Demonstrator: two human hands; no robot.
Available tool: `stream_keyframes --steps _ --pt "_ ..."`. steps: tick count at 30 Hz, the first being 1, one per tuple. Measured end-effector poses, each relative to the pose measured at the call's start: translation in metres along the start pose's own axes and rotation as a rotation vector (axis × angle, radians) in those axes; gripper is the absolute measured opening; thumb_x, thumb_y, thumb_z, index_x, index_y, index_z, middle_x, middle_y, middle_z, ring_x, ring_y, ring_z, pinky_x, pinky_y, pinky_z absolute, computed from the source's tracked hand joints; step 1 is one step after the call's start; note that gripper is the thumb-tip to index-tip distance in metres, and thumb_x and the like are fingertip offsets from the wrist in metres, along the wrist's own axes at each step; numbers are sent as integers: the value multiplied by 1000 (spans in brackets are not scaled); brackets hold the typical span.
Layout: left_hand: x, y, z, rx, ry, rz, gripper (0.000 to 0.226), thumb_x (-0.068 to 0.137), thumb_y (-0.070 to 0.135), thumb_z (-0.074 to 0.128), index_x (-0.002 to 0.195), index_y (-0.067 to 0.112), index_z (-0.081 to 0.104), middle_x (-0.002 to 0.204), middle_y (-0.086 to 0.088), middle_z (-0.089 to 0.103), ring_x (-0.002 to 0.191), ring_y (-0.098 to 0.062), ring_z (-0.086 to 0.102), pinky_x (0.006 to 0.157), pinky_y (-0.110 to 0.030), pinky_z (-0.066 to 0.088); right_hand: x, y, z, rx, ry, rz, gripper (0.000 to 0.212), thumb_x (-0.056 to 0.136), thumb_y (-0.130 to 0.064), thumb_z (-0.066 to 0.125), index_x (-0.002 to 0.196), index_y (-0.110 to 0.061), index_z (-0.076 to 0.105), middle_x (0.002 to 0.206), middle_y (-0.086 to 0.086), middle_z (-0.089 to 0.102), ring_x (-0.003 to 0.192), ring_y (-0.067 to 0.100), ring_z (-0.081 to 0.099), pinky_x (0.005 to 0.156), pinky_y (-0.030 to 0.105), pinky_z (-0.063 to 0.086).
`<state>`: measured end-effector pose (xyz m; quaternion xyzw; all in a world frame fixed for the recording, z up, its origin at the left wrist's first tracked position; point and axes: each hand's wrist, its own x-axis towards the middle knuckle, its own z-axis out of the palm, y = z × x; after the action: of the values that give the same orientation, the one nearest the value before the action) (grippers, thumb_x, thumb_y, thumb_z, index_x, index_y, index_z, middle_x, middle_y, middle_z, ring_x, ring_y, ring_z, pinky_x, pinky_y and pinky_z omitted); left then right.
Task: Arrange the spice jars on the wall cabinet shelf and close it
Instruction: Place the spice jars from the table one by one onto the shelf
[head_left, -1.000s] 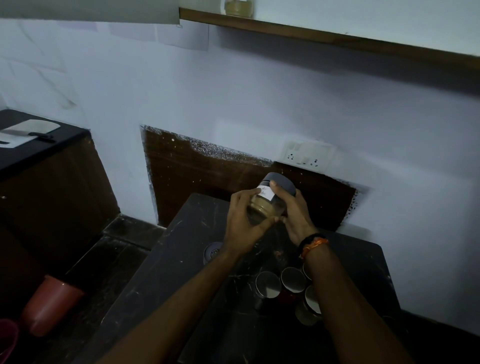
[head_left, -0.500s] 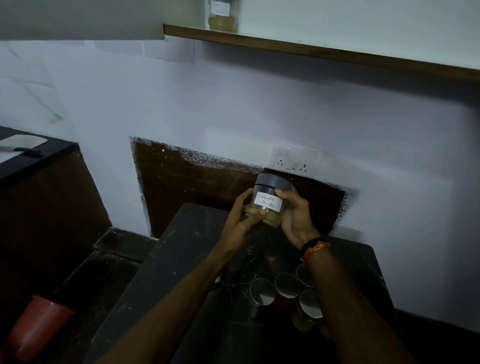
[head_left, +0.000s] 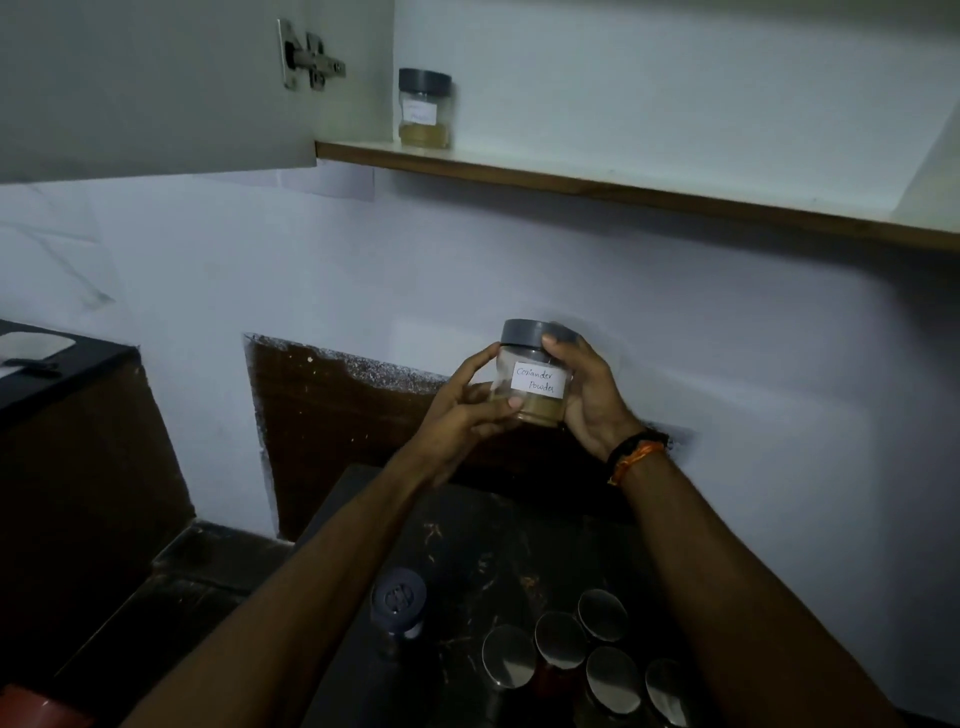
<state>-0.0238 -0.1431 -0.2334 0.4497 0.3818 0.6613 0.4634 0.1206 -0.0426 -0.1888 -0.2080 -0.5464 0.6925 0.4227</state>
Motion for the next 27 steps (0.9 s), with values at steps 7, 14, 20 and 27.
stream_keyframes --steps 7,14,20,27 --pt "40 62 10 37 -14 100 73 76 19 85 139 40 53 131 -14 65 122 -32 63 101 -53 52 27 -70 22 -137 -47 -159 48 84 -32 72 129 -17 59 127 11 67 115 31 66 96 52 56" --pt "77 124 17 68 -54 209 73 81 6 77 144 30 48 125 -25 65 119 -38 64 102 -53 51 53 -136 45 -270 -87 -271 58 81 -37 74 132 -14 59 130 12 66 115 32 65 89 47 57" --pt "102 163 19 93 -87 296 74 80 5 77 143 31 49 128 -25 63 119 -39 63 101 -50 53 79 -176 62 -317 -91 -335 60 85 -33 72 139 -18 51 134 10 62 119 29 64 100 51 53" --pt "125 186 12 129 -134 345 74 80 5 76 143 32 48 121 -23 67 116 -37 65 105 -53 49 99 -200 73 -466 -66 -371 55 79 -45 79 127 -24 61 125 1 67 107 18 68 79 34 56"
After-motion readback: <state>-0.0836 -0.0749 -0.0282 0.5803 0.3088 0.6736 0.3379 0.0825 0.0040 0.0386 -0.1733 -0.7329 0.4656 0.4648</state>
